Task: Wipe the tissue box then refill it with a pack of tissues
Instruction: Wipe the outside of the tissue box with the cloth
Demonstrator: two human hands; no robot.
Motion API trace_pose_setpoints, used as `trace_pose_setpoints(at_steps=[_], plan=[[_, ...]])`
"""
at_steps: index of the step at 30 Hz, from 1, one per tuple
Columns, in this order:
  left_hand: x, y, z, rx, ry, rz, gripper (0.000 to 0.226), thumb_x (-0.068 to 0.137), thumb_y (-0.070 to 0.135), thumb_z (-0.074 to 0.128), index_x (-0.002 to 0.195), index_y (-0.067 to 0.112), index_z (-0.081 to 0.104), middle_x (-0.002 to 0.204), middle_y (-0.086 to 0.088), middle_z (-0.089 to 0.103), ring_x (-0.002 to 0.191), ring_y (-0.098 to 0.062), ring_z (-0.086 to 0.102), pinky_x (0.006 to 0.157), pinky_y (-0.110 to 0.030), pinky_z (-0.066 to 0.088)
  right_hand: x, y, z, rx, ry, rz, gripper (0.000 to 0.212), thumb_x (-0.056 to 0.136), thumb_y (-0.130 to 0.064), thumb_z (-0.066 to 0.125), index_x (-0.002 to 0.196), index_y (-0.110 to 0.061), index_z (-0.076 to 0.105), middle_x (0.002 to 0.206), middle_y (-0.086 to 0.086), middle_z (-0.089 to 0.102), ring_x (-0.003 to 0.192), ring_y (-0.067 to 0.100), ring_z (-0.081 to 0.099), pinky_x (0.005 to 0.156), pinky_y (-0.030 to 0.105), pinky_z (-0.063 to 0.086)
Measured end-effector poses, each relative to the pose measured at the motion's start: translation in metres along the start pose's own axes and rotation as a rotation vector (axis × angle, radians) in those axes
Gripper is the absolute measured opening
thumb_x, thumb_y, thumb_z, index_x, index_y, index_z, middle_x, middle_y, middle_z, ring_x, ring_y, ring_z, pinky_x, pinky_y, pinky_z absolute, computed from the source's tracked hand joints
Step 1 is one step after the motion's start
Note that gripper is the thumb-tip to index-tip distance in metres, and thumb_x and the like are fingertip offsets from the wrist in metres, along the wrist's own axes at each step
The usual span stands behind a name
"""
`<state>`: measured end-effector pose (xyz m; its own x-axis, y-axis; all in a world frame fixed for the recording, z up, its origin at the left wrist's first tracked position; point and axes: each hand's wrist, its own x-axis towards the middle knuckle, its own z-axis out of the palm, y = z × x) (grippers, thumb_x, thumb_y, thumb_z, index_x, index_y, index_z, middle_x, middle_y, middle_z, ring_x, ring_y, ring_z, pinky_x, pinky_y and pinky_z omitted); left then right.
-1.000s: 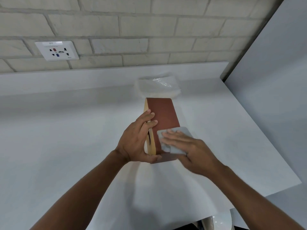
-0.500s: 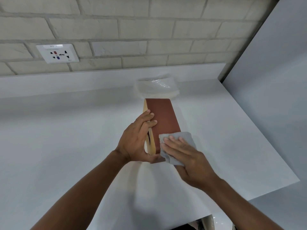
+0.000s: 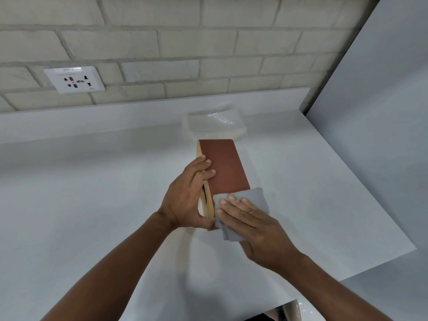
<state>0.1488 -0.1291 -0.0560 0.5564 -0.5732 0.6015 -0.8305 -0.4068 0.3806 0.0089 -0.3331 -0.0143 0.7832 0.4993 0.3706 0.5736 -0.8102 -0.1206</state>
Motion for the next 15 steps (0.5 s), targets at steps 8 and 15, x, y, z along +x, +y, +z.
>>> trace_pose_setpoints(at_steps=[8,15], plan=[[0.001,0.004,-0.001,-0.038,0.017,-0.025,0.1,0.064,0.068,0.076,0.132,-0.002,0.056,0.146,-0.018,0.053,0.149,-0.035,0.04,0.104,-0.048,0.054,0.0,-0.007,0.006,-0.056,0.078,0.042,0.051,0.092,0.0,0.037,0.141,-0.007,0.049,0.15,0.006,0.044,0.144,0.022,0.035,0.117,0.041,0.032],[0.003,0.006,-0.01,-0.041,-0.026,-0.06,0.103,0.062,0.073,0.077,0.134,0.002,0.056,0.149,-0.012,0.051,0.152,-0.029,0.037,0.096,-0.045,0.059,-0.023,0.021,0.003,-0.064,0.064,0.096,0.057,0.09,-0.001,0.056,0.145,-0.011,0.045,0.154,0.003,0.04,0.146,0.02,0.032,0.115,0.043,0.034]])
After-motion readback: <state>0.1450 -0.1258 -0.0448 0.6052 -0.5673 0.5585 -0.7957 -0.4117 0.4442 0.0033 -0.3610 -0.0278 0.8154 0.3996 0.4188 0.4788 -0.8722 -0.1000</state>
